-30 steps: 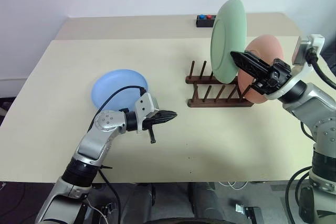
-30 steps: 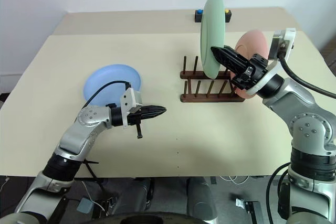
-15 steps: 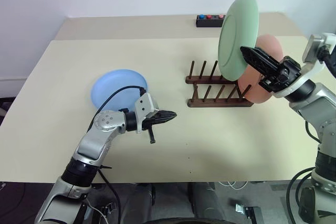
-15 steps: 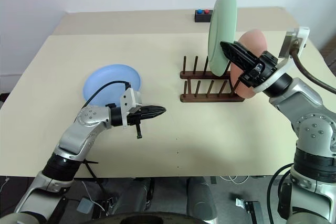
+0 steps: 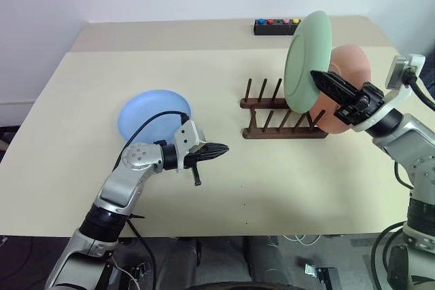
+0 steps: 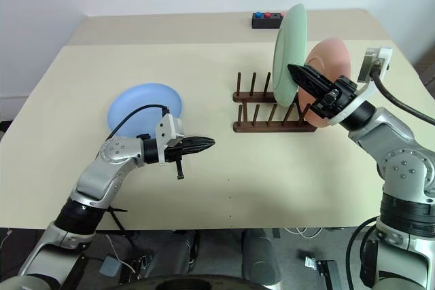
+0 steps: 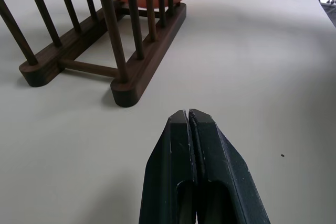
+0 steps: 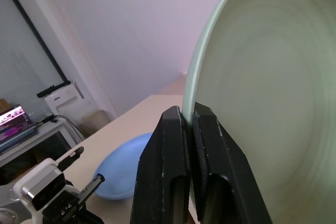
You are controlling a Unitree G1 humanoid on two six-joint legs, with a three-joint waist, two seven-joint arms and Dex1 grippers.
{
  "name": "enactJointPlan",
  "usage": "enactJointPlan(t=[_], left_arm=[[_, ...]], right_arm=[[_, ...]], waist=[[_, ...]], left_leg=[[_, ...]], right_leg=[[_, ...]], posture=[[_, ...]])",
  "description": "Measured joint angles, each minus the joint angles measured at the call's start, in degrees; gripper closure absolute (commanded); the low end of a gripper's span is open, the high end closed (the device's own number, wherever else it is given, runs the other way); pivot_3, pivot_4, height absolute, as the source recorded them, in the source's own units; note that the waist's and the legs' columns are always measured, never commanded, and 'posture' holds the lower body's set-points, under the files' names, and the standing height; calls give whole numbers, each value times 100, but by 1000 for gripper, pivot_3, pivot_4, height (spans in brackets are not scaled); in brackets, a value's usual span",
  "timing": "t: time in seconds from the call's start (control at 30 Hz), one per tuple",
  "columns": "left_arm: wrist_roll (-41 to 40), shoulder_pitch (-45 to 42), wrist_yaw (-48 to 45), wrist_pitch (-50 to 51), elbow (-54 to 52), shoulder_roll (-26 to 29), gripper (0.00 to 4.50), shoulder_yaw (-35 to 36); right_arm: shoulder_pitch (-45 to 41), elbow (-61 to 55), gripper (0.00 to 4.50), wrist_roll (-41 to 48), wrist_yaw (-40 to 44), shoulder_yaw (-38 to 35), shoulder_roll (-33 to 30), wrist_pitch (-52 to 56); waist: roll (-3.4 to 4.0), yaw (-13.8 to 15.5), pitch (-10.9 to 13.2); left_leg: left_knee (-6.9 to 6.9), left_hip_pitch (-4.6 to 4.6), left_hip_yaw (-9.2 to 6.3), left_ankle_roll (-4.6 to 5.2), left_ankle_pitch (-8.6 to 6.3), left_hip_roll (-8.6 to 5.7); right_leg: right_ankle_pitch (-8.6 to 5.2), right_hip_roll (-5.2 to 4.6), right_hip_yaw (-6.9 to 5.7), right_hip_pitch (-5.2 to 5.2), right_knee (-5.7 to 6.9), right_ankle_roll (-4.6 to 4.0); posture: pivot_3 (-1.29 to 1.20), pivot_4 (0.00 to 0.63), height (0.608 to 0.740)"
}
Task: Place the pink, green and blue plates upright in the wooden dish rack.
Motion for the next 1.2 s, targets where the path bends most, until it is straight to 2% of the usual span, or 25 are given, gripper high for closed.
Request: enactJointPlan(t=[0.4,0.5,0.57,0.67,0.73,0.9,1.2], left_arm=[[0,0,-8,0,0,5,4500,-1],[0,0,-8,0,0,5,4500,-1],[1,0,-9,-1,0,4,4500,-2],[1,-1,-9,-1,0,4,4500,-3],[2,-1,-8,-1,0,3,4500,-3],[2,0,-8,-1,0,3,4500,-3],[-1,3,-4,11,-11,4,4500,-2]], right_arm=[[331,-1,4476,-31,-11,-3,116,4],[334,-5,3581,-30,-17,-7,116,5],[347,-10,2701,-31,-25,-8,116,6],[352,-11,1025,-55,-47,-10,116,2],[351,-11,184,-102,-68,-10,115,-4],[351,-32,184,-277,-69,-42,91,-47],[434,-531,184,-1009,31,-203,-476,-375]], waist=[[0,-1,0],[0,-1,0],[0,-1,0],[0,-1,0],[0,0,0],[0,0,0],[0,7,0]], left_leg=[[0,0,0,0,0,0],[0,0,0,0,0,0],[0,0,0,0,0,0],[0,0,0,0,0,0],[0,0,0,0,0,0],[0,0,0,0,0,0],[1,-1,1,0,0,0]], right_leg=[[0,0,0,-1,0,0],[0,0,0,-1,0,0],[0,0,0,-1,0,0],[0,0,0,-1,0,0],[0,0,0,-1,0,0],[0,0,0,-1,0,0],[0,0,0,-1,0,0]], posture=[[0,150,740],[0,150,740],[0,150,740],[0,150,740],[0,150,740],[0,150,740],[0,150,740]])
